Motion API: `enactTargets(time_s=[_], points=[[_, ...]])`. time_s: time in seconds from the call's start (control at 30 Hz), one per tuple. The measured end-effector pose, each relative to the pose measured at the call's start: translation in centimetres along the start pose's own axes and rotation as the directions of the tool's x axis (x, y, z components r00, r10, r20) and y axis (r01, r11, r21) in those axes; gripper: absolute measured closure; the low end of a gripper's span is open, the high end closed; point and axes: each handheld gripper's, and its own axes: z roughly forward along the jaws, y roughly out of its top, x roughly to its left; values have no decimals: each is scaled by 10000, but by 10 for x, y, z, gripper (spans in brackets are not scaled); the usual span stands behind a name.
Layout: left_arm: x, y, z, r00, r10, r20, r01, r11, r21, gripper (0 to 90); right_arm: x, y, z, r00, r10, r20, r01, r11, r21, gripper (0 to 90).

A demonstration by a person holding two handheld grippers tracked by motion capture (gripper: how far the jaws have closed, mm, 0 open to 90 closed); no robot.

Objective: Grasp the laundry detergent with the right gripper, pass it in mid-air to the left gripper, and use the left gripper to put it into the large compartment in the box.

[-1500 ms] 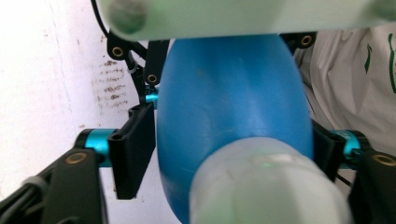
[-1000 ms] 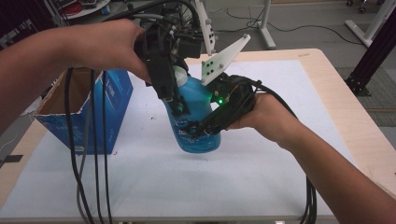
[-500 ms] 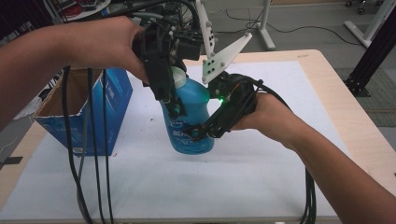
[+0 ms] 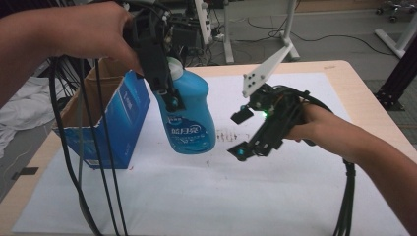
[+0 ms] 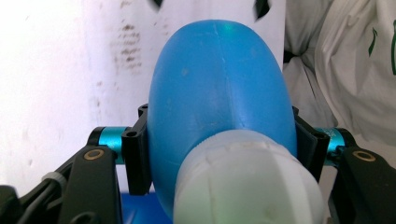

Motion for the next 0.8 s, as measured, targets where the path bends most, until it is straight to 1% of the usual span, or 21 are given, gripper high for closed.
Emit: enactTargets(time_s=[0.03,0.07,0.1,0.13,0.17,0.23,0.27,0.33,0.4,0.43,0.47,0.5,0.53,0.57,0.6,0.63,0.67,0.7,0.73,0.77,0.8], points=[[1,-3,-4,9998,-220,-19,220,9997,56,377,-1,-1,-2,9981,-75,-614,84,9999,145,121],[2,-6,-8,9989,-466,-44,466,9989,37,377,0,-3,-5,9963,-223,-827,245,9994,258,121],[3,-9,-11,9978,-662,-62,663,9978,68,377,2,-4,-8,9980,-411,-478,426,9986,320,121],[5,-13,-15,9953,-957,-110,958,9954,78,377,4,-5,-11,9991,-416,-63,418,9980,463,121],[6,-16,-19,9931,-1168,-132,1170,9931,112,377,5,-5,-14,9993,-371,0,370,9973,641,121],[8,-23,-25,9873,-1573,-230,1575,9875,50,376,6,-6,-18,9975,-646,-295,671,9933,936,121],[10,-27,-29,9839,-1763,-296,1766,9843,72,376,7,-7,-21,9968,-728,-323,759,9911,1097,120],[13,-35,-37,9747,-2199,-407,2204,9754,84,377,6,-7,-28,9975,-692,-164,708,9879,1379,120],[14,-41,-42,9688,-2425,-507,2432,9699,77,377,6,-7,-34,9975,-691,-172,710,9839,1640,120],[15,-44,-46,9640,-2601,-549,2608,9654,52,377,6,-7,-36,9973,-717,-168,735,9819,1747,119],[16,-49,-51,9563,-2863,-595,2868,9580,12,377,6,-7,-40,9974,-695,-198,720,9789,1911,119],[17,-51,-54,9535,-2946,-631,2952,9554,-1,377,5,-7,-44,9978,-617,-245,655,9750,2121,119],[17,-56,-59,9470,-3140,-685,3144,9493,-38,377,5,-7,-47,9978,-607,-269,652,9720,2257,119],[17,-58,-62,9414,-3295,-717,3300,9440,-50,377,3,-7,-51,9977,-633,-235,672,9658,2506,119],[18,-62,-66,9378,-3389,-752,3394,9406,-73,377,3,-8,-53,9977,-652,-204,682,9629,2612,119],[18,-66,-70,9304,-3581,-780,3581,9336,-141,377,3,-8,-56,9980,-622,-139,636,9591,2760,119],[18,-69,-74,9269,-3666,-801,3668,9302,-130,376,3,-9,-59,9986,-522,-81,524,9556,2900,119],[18,-73,-78,9217,-3792,-820,3795,9251,-125,377,2,-10,-62,9988,-478,-88,482,9544,2946,119],[18,-77,-82,9142,-3966,-830,3963,9179,-202,377,2,-11,-65,9991,-402,-111,416,9529,3006,120],[19,-80,-85,9115,-4025,-845,4023,9153,-194,377,2,-12,-68,9991,-372,-189,412,9494,3114,120],[19,-84,-88,9054,-4153,-882,4149,9096,-234,376,2,-13,-71,9993,-319,-206,368,9462,3215,120]])
